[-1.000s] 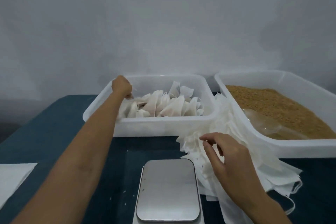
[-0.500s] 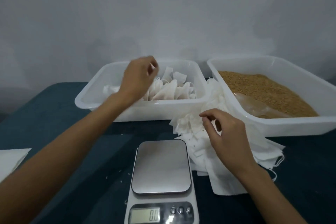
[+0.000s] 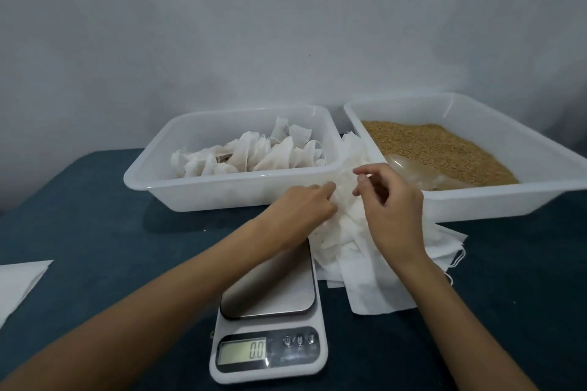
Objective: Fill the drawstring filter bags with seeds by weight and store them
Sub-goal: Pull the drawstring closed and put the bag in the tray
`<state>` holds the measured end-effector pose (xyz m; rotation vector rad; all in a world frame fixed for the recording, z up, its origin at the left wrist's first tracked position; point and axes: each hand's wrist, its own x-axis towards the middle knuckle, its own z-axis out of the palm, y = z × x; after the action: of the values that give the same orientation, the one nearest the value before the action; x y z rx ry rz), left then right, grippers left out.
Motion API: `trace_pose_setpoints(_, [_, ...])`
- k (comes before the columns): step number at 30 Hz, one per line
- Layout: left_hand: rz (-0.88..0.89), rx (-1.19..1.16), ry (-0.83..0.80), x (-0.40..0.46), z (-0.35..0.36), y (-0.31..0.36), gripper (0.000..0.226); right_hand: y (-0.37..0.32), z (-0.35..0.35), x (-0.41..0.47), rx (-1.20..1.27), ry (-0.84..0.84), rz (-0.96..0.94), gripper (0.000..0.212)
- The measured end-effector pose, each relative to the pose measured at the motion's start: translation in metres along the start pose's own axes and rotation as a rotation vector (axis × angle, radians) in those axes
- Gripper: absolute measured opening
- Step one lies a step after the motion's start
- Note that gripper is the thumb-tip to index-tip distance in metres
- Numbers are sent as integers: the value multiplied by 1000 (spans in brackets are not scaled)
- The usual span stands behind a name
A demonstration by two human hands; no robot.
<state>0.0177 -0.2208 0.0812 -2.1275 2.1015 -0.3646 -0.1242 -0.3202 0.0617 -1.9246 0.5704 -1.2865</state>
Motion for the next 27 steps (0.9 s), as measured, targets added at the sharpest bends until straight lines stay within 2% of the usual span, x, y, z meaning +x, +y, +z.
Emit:
trace_pose_setpoints(3, [-46,58,34,0,-5,-6,18,0,-1,1,6,12,-3,12])
trace_pose_setpoints(9, [-77,-147,350,-13,4,-12,12,1,-2,3,-6,26,-9,11])
trace_pose_setpoints(12, [-102,-260,351,-7,7,-6,14,2,-2,4,-12,27,-7,11])
trace_pose_setpoints(15, [-120,-374,266,4,9,0,15,2,-3,4,-6,18,1,11])
trace_pose_setpoints(18, [-134,-622,213,8,7,0,22,2,-4,4,16,10,6,11])
trace_pose_setpoints(23, [-260,-1023,406,6,-2,3,8,-6,-6,4,44,46,-18,13])
trace_pose_setpoints(27, [-309,-1121,523,7,-7,7,10,-12,-10,4,71,111,-27,17])
